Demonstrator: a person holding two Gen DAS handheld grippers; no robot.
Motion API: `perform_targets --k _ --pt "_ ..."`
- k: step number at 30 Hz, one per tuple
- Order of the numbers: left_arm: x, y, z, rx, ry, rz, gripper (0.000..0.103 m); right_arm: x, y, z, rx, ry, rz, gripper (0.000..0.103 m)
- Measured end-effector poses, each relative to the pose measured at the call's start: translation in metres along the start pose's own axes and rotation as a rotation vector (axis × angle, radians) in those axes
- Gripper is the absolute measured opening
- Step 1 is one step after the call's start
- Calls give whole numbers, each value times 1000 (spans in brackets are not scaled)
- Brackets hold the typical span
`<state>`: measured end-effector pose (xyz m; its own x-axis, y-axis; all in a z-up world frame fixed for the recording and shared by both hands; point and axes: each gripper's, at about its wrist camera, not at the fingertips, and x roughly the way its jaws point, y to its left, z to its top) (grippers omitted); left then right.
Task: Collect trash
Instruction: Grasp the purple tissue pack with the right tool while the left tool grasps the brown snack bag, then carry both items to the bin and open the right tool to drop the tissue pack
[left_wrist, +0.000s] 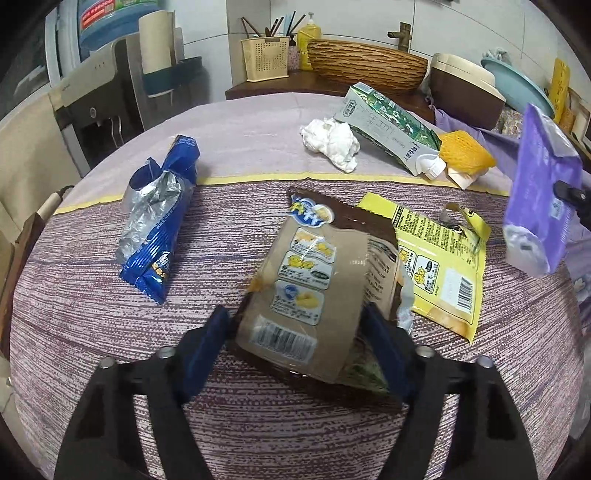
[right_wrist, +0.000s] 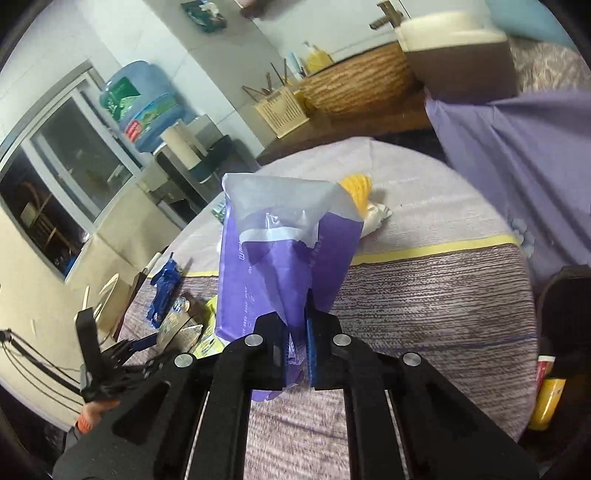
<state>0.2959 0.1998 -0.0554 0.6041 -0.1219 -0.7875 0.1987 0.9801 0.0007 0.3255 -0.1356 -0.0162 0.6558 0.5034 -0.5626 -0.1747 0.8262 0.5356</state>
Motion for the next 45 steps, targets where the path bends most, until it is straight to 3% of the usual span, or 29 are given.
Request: perform_targets --k 4,9,14,21,30,37,45 --pt "-10 -3 -4 -17 -26 -4 61 -13 -1 -6 -14 -12 1 8" --pt "-35 -12 -13 -1 -102 59 60 -24 -3 -15 -19 -21 13 8" --pt "-68 -9 -28 -80 -186 122 60 -39 -6 -26 -29 -30 28 8" --pt "-111 -46 -51 -105 -298 114 60 -81 -2 -48 -124 -111 5 8" --pt "-128 -140 -41 -15 -387 -14 60 -154 -59 -63 -50 -212 -57 8" --pt "-99 -238 -26 65 -355 -222 60 -207 -128 -76 34 -273 -241 8" --pt "-65 -347 -15 208 -299 -357 60 -218 -211 -99 101 -252 -477 8"
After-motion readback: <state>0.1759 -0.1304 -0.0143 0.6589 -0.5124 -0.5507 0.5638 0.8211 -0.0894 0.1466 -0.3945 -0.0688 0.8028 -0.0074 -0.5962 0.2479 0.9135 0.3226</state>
